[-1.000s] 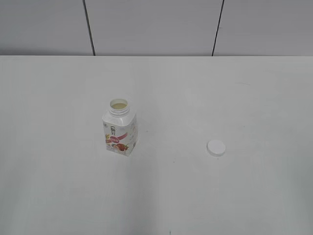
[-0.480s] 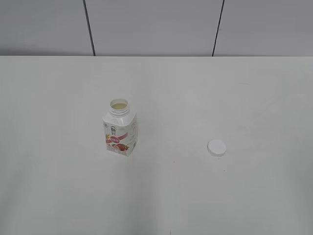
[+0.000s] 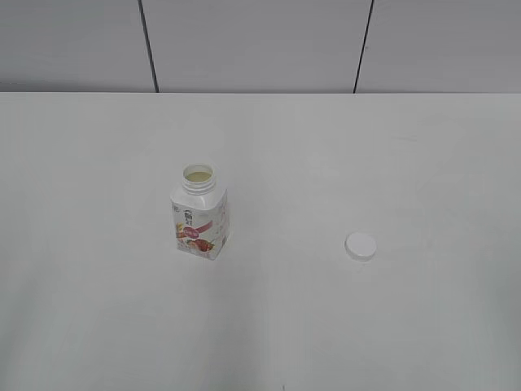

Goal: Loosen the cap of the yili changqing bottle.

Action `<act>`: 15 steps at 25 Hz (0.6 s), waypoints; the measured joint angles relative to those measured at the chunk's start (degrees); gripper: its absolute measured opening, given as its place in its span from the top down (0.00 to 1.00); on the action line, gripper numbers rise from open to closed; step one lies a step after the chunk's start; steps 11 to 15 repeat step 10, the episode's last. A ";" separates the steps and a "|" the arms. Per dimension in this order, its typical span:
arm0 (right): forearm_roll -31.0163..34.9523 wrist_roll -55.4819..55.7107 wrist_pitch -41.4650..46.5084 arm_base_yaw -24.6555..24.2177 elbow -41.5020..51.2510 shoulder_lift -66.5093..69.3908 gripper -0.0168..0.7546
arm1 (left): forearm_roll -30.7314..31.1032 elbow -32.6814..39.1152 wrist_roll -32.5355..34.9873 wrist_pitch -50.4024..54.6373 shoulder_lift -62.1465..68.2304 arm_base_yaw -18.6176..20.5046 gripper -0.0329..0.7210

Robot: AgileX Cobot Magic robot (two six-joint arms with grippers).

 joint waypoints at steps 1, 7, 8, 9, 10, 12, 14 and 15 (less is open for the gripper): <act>0.00 0.00 -0.01 0.00 0.00 0.00 0.22 | 0.11 0.00 -0.84 -0.07 0.00 0.00 0.36; 0.00 0.00 -0.01 0.00 0.00 0.00 0.22 | 0.64 0.00 -4.52 -0.34 0.00 0.00 0.36; 0.00 0.00 -0.01 0.00 0.00 0.00 0.22 | 0.64 0.00 -4.60 -0.34 0.00 0.00 0.37; 0.00 0.00 -0.01 0.00 0.00 0.00 0.22 | 0.64 0.00 -4.72 -0.34 0.00 0.00 0.37; 0.00 0.00 -0.01 0.00 0.00 0.00 0.22 | 0.64 0.00 -4.72 -0.34 0.00 0.00 0.38; 0.00 0.00 -0.01 0.00 0.00 0.00 0.22 | 0.64 0.00 -4.72 -0.34 0.00 0.00 0.38; 0.00 0.00 -0.01 0.00 0.00 0.00 0.22 | 0.64 0.00 -4.72 -0.34 0.00 0.00 0.38; 0.00 0.00 -0.01 0.00 0.00 0.00 0.22 | 0.64 0.00 -4.72 -0.34 0.00 0.00 0.38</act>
